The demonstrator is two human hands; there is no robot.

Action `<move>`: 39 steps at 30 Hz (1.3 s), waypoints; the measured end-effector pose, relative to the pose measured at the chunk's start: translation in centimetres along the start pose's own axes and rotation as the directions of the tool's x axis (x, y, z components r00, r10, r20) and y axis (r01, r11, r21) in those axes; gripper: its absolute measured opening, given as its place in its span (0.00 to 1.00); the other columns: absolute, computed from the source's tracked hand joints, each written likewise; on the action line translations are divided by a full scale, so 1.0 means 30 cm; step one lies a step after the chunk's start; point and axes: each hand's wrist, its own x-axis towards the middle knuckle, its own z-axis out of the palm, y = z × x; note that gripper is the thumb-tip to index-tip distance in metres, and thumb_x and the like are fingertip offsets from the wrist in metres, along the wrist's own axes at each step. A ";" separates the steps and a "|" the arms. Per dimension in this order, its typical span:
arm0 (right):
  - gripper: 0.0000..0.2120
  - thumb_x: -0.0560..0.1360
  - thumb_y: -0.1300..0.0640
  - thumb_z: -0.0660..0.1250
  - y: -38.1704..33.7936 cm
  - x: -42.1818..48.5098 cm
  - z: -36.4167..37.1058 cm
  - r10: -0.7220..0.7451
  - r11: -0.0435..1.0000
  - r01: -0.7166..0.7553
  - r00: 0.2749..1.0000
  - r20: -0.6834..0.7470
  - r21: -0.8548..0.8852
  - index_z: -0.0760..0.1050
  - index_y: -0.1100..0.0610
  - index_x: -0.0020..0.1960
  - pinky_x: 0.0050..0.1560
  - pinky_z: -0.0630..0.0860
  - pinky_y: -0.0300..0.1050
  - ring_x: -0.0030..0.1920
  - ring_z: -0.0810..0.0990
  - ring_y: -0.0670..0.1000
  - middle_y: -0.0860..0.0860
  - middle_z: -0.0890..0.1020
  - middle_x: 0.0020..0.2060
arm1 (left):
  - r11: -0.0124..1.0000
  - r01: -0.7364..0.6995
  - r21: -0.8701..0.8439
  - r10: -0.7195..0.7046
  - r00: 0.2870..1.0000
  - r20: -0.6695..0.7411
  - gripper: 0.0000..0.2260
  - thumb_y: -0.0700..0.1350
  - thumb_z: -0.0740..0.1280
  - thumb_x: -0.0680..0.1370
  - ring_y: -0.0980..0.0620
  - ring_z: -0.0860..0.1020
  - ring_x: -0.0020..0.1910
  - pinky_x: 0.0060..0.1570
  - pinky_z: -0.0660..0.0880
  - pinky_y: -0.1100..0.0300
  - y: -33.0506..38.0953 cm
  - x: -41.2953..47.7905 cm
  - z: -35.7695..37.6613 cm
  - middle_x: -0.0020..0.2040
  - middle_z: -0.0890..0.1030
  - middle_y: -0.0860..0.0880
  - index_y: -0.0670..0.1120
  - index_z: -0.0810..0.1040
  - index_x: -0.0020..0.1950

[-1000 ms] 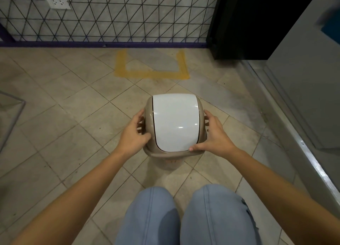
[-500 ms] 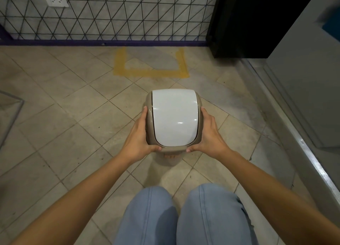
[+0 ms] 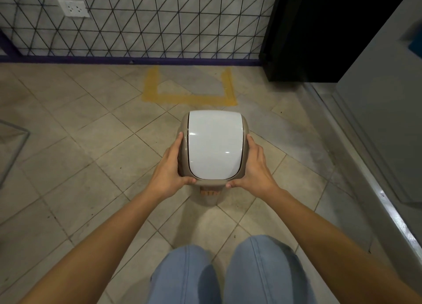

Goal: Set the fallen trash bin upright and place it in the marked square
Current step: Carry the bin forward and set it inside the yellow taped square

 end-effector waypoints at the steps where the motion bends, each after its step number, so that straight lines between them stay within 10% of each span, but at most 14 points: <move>1: 0.70 0.52 0.55 0.84 0.003 0.018 -0.005 -0.001 1.000 0.001 1.000 0.003 0.001 0.37 0.51 0.76 0.71 0.60 0.53 0.73 0.55 0.55 0.56 0.55 0.72 | 1.000 0.008 0.004 -0.008 1.000 -0.005 0.58 0.41 0.80 0.62 0.47 0.61 0.74 0.70 0.65 0.44 0.005 0.015 0.002 0.77 0.57 0.49 0.57 0.42 0.77; 28: 0.67 0.54 0.58 0.83 0.006 0.413 -0.065 -0.029 0.998 0.027 0.999 0.028 0.055 0.38 0.49 0.76 0.70 0.60 0.54 0.73 0.54 0.55 0.57 0.56 0.72 | 0.992 0.112 0.063 -0.101 0.982 -0.161 0.52 0.39 0.78 0.65 0.44 0.67 0.71 0.68 0.67 0.47 0.058 0.340 0.002 0.75 0.64 0.45 0.54 0.47 0.78; 39: 0.51 0.56 0.56 0.82 0.015 0.541 -0.013 0.044 0.982 -0.023 0.993 -0.108 0.185 0.59 0.55 0.72 0.69 0.66 0.55 0.70 0.64 0.54 0.52 0.67 0.67 | 0.997 0.078 0.015 -0.071 0.961 -0.268 0.39 0.45 0.74 0.70 0.47 0.69 0.69 0.68 0.68 0.52 -0.015 0.440 -0.006 0.72 0.69 0.45 0.46 0.58 0.76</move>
